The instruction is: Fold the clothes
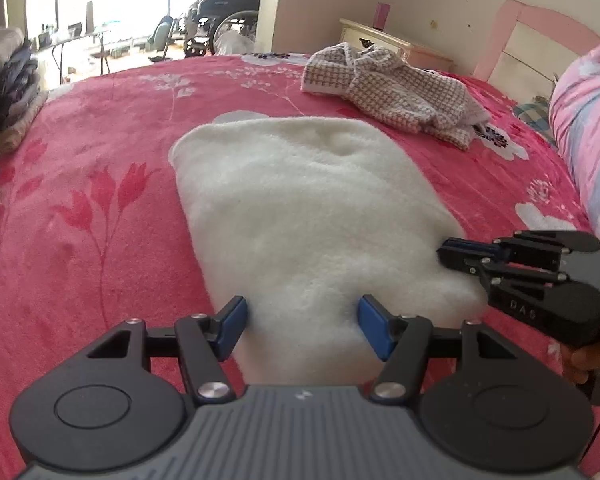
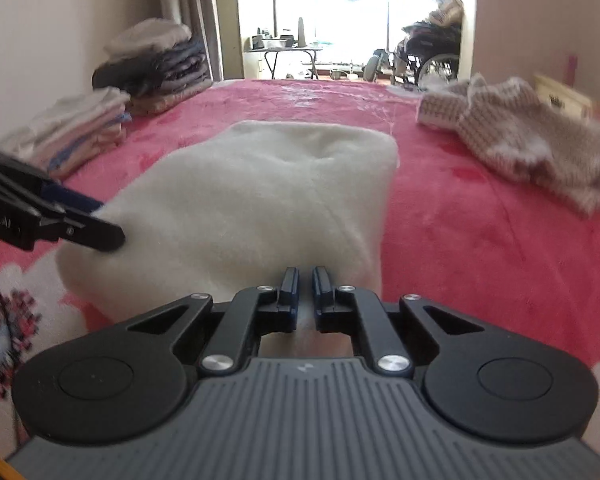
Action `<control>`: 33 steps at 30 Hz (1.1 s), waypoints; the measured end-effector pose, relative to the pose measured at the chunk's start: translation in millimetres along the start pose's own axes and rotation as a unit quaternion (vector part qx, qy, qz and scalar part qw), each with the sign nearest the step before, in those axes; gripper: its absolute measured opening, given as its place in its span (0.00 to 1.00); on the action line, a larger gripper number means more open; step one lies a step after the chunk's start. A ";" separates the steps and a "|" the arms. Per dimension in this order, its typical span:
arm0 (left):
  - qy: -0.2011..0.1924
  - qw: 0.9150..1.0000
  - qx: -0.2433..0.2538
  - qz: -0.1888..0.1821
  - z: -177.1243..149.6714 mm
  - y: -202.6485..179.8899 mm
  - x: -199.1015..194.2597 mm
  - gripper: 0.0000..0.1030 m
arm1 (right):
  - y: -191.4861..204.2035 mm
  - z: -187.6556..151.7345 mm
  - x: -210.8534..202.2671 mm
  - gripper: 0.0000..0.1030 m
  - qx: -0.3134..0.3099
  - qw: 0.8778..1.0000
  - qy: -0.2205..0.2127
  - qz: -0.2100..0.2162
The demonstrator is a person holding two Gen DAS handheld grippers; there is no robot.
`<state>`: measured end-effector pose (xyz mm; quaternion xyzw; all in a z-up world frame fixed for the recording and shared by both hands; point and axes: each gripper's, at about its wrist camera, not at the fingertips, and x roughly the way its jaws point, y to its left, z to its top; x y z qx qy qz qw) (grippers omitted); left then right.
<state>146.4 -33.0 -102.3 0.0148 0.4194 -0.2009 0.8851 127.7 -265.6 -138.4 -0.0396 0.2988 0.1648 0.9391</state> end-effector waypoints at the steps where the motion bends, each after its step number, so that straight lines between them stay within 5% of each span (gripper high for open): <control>1: 0.001 1.000 -0.003 -0.001 0.4 0.4 0.0 0.61 | 0.5 -1.0 -1.4 0.04 -0.001 1.000 -0.001 0.000; 14: -0.046 0.998 0.033 0.006 5.5 -11.3 -14.8 0.59 | -9.6 11.4 14.4 0.07 0.017 1.000 0.002 0.015; 28: -0.013 0.997 0.069 0.022 4.6 -33.0 13.4 0.66 | -10.8 31.9 24.1 0.09 0.002 1.000 -0.003 0.016; 33: -0.014 0.997 0.072 0.024 4.0 -34.9 15.4 0.67 | -17.1 52.3 18.5 0.09 0.017 0.999 -0.038 0.014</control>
